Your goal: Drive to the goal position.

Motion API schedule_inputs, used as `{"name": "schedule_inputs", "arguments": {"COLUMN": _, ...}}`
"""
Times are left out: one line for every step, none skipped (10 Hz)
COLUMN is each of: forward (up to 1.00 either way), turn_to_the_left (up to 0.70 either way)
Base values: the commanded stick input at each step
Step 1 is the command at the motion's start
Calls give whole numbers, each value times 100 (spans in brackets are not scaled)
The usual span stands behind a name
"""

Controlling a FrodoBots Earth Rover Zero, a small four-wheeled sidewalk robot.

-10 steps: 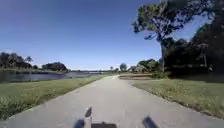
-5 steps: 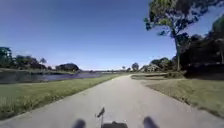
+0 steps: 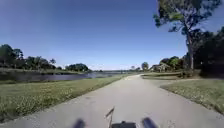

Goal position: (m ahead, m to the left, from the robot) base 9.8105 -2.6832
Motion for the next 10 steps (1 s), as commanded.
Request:
{"name": "schedule_inputs", "arguments": {"forward": 85, "turn_to_the_left": 0}}
{"name": "schedule_inputs", "arguments": {"forward": 85, "turn_to_the_left": 0}}
{"name": "schedule_inputs", "arguments": {"forward": 85, "turn_to_the_left": 0}}
{"name": "schedule_inputs", "arguments": {"forward": 85, "turn_to_the_left": 0}}
{"name": "schedule_inputs", "arguments": {"forward": 85, "turn_to_the_left": 0}}
{"name": "schedule_inputs", "arguments": {"forward": 85, "turn_to_the_left": 0}}
{"name": "schedule_inputs", "arguments": {"forward": 85, "turn_to_the_left": 0}}
{"name": "schedule_inputs", "arguments": {"forward": 85, "turn_to_the_left": 0}}
{"name": "schedule_inputs", "arguments": {"forward": 85, "turn_to_the_left": 0}}
{"name": "schedule_inputs", "arguments": {"forward": 85, "turn_to_the_left": 0}}
